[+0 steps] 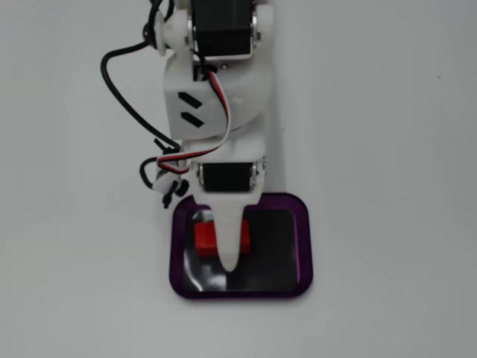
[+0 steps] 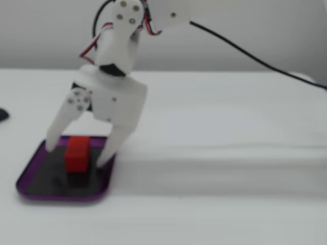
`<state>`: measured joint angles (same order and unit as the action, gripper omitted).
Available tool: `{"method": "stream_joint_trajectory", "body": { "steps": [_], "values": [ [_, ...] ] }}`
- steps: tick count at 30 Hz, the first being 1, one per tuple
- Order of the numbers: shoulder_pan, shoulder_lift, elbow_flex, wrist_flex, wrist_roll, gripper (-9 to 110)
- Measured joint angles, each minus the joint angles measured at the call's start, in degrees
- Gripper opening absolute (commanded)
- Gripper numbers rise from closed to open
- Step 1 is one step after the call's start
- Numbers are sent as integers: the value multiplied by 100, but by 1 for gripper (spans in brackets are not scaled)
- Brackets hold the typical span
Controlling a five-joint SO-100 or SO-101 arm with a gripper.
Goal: Remove the cube from the box.
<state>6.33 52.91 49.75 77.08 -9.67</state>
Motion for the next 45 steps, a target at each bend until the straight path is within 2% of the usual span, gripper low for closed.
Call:
{"method": "stream_joint_trajectory", "body": {
  "steps": [8,22,33,39,45],
  "values": [
    [290,0,0,-132,-44,0],
    [264,0,-105,-123,-18,0],
    [272,237,-2074,791,0,0],
    [220,1380,-1389,800,35,0],
    [220,2540,439,387,35,0]
  ]
}}
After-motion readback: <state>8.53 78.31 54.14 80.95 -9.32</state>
